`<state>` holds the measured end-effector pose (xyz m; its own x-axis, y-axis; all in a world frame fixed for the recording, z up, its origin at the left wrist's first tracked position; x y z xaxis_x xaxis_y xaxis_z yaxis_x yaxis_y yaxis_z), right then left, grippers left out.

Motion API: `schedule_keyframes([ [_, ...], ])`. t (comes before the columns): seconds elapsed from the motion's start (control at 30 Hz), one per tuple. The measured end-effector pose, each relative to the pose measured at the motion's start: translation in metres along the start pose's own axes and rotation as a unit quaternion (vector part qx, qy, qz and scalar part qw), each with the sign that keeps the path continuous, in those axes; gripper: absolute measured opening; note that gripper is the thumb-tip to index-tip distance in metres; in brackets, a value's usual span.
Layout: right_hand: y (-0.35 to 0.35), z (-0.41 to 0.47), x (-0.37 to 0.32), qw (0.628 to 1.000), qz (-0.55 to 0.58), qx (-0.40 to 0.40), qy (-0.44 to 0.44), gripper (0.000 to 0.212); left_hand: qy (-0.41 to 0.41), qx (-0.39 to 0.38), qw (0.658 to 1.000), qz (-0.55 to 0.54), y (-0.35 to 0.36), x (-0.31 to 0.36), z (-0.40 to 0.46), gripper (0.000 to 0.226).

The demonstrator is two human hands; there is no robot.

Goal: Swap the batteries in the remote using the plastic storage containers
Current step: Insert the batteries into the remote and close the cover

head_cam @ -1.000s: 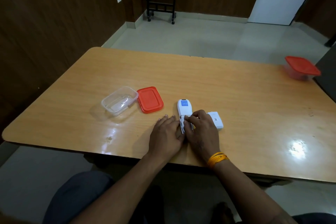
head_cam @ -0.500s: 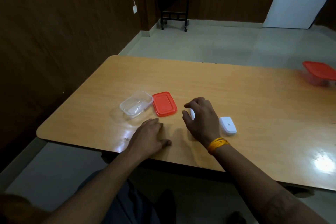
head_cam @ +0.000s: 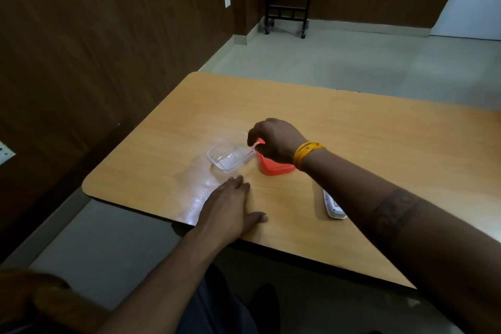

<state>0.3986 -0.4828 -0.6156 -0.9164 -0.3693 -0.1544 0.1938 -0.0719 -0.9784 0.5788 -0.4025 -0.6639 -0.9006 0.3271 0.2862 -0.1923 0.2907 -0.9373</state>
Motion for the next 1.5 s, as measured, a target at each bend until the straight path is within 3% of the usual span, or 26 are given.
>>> schedule_keyframes([
  [0.37,0.009,0.069,-0.006,0.973,-0.055,-0.208,-0.080,0.025,-0.012,-0.016,0.999,-0.038,0.008,-0.006,0.008,0.091],
  [0.7,0.013,0.084,-0.014,0.959,-0.114,-0.242,-0.090,0.020,-0.004,-0.015,0.999,-0.035,0.005,-0.005,0.009,0.087],
  [1.13,0.026,0.076,-0.018,0.985,-0.030,-0.166,-0.037,0.018,-0.001,-0.002,1.000,-0.031,0.009,-0.005,0.010,0.085],
  [1.27,0.022,0.063,-0.019,0.996,0.048,-0.076,-0.018,0.026,0.000,0.011,1.000,-0.028,0.011,-0.005,0.011,0.086],
  [1.37,0.020,0.043,-0.018,0.996,0.089,0.003,-0.019,0.019,0.003,0.011,1.000,-0.018,0.008,-0.003,0.009,0.085],
  [1.43,0.020,0.024,-0.014,0.989,0.133,0.064,-0.003,0.010,0.006,0.003,1.000,-0.012,0.007,-0.001,0.008,0.084],
  [1.5,0.019,0.000,-0.008,0.971,0.193,0.129,0.050,0.013,0.005,-0.002,1.000,-0.009,0.008,0.003,0.007,0.081],
])
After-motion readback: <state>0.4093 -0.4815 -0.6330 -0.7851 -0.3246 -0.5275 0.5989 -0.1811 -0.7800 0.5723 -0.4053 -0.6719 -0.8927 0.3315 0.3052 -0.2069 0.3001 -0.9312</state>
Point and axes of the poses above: each hand's wrist, its own z-axis towards the middle knuckle, its own y-axis out of the palm, x = y × z, the point moved 2 cm from there along z, towards the middle knuckle, and after that the axes turned 7 degrees about -y, right-handed, at the moved point
